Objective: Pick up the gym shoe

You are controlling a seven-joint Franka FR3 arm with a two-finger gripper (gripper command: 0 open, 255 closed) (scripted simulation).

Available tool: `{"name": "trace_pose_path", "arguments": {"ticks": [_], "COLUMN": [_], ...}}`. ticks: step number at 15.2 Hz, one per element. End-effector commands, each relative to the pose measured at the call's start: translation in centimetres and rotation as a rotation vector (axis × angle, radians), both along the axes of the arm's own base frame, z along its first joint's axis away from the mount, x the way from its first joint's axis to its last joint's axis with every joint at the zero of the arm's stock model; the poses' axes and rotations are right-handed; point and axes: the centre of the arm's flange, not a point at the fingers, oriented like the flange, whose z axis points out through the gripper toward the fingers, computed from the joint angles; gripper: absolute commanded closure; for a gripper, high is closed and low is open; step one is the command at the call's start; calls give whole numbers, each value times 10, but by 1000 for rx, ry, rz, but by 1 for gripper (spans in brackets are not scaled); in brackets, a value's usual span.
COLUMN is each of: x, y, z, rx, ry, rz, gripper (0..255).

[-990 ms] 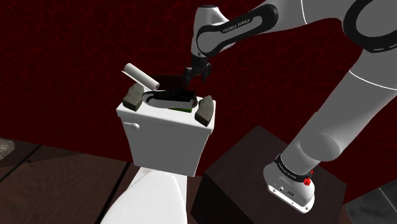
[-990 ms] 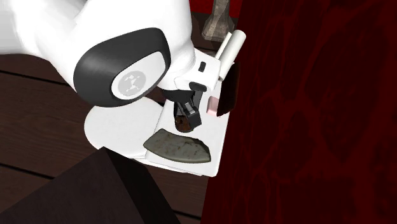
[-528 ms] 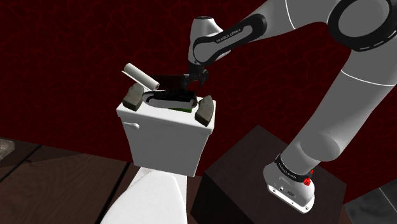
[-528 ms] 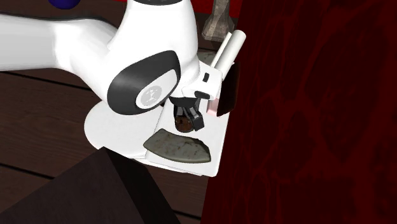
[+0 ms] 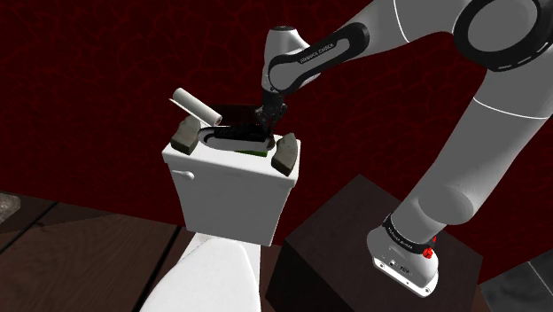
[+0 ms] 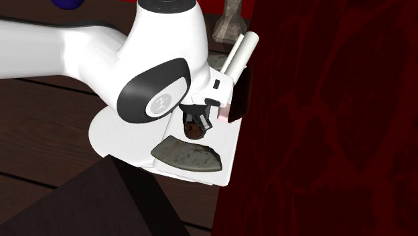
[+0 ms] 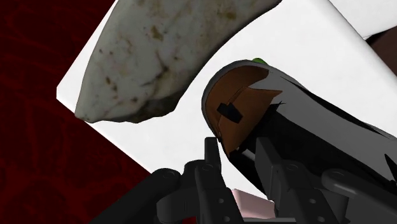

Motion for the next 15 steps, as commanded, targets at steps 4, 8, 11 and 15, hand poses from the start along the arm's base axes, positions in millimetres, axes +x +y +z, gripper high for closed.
{"name": "trace_pose_path", "arguments": {"ticks": [4, 8, 11, 15], "x": [0, 0, 0, 0], "y": [0, 0, 0, 0], "z": [0, 21, 37, 58], "rx": [0, 0, 0, 0], "ry": [0, 0, 0, 0], "rz": [0, 0, 0, 0], "gripper": [255, 255, 255, 255]}}
